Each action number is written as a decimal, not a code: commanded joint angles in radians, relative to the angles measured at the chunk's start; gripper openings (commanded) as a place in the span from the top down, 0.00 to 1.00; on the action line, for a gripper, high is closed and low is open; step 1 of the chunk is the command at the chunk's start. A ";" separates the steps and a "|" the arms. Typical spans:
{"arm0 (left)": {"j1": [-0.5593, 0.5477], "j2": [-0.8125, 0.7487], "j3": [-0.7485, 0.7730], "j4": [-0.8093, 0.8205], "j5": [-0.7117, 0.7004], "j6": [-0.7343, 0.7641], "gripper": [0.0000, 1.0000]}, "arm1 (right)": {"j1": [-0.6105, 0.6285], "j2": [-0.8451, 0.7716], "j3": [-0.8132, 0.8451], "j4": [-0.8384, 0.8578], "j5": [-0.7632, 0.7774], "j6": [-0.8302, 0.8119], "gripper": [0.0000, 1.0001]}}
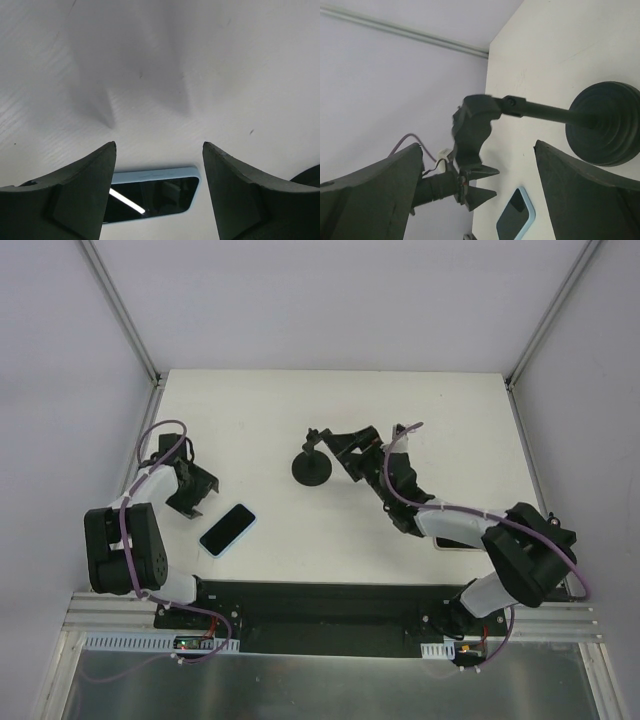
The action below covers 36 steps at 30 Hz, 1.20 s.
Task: Place the phone on the phone stand
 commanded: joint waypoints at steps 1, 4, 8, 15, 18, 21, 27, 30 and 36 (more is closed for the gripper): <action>0.001 -0.011 -0.085 -0.016 0.046 -0.068 0.31 | -0.012 -0.170 -0.069 0.035 -0.111 -0.184 0.04; 0.000 -0.003 -0.147 -0.016 0.100 -0.088 0.30 | -0.013 -0.303 -0.132 -0.052 -0.085 -0.285 0.04; -0.002 -0.017 -0.237 0.005 0.230 -0.152 0.28 | -0.012 -0.506 -0.152 -0.241 -0.024 -0.414 0.04; -0.190 -0.093 -0.307 0.064 0.350 -0.271 0.25 | -0.003 -0.666 -0.212 -0.488 -0.002 -0.548 0.04; -0.261 -0.124 -0.325 0.105 0.353 -0.347 0.24 | 0.042 -0.643 -0.206 -0.602 -0.028 -0.586 0.04; -0.351 -0.127 -0.307 0.143 0.365 -0.396 0.24 | 0.164 -0.563 -0.145 -0.734 0.016 -0.623 0.04; -0.424 -0.179 -0.299 0.171 0.348 -0.412 0.23 | 0.343 -0.384 -0.079 -0.758 0.052 -0.596 0.04; -0.398 -0.285 -0.316 0.153 0.279 -0.345 0.20 | 0.390 -0.232 0.062 -0.823 -0.019 -0.667 0.04; -0.255 -0.553 -0.293 0.033 0.151 -0.179 0.12 | 0.471 0.064 0.413 -1.061 -0.053 -0.861 0.04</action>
